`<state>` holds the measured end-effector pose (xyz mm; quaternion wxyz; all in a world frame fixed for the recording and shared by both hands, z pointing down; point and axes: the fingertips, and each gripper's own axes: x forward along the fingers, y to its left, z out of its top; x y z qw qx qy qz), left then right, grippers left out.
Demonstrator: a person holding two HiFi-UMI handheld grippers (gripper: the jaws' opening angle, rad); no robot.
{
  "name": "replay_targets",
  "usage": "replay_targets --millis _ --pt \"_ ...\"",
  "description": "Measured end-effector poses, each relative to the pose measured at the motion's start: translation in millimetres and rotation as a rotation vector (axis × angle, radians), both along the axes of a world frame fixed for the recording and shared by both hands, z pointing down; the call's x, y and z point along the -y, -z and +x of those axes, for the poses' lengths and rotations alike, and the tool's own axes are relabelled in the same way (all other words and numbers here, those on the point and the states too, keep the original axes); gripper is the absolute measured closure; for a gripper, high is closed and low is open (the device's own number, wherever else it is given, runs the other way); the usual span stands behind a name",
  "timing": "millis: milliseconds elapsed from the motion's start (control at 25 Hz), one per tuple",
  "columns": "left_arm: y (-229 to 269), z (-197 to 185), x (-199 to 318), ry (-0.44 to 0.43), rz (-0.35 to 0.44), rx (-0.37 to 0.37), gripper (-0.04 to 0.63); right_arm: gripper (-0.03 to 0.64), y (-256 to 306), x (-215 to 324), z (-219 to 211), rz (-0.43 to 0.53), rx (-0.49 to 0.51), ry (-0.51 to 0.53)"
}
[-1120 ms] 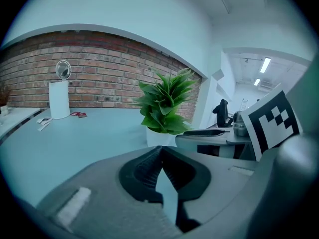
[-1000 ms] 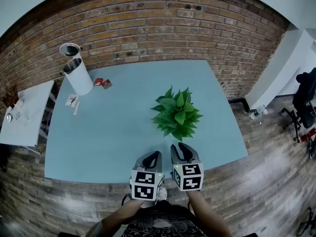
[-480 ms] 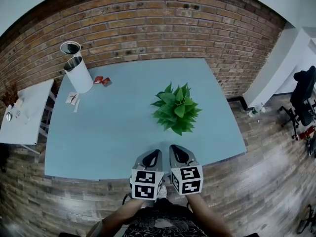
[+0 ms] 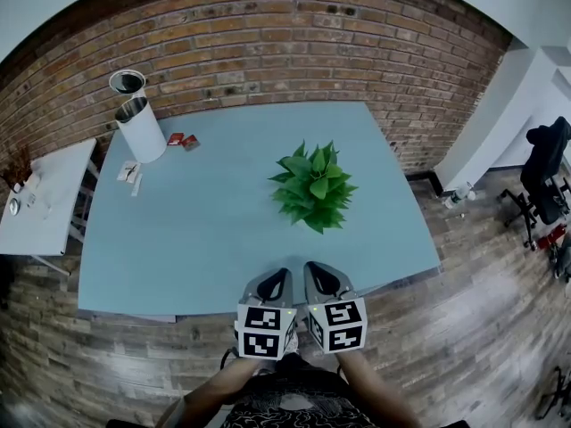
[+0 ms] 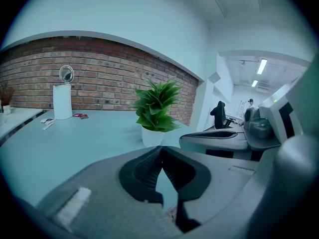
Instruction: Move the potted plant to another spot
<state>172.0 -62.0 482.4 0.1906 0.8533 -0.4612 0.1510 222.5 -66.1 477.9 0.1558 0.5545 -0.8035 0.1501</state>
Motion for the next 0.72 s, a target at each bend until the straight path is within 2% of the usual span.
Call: replay_targets --millis 720 --pt "-3.5 -4.3 -24.6 0.009 -0.007 0.011 0.595 0.611 -2.2 -24.2 -4.0 -0.009 0.022 0.011"
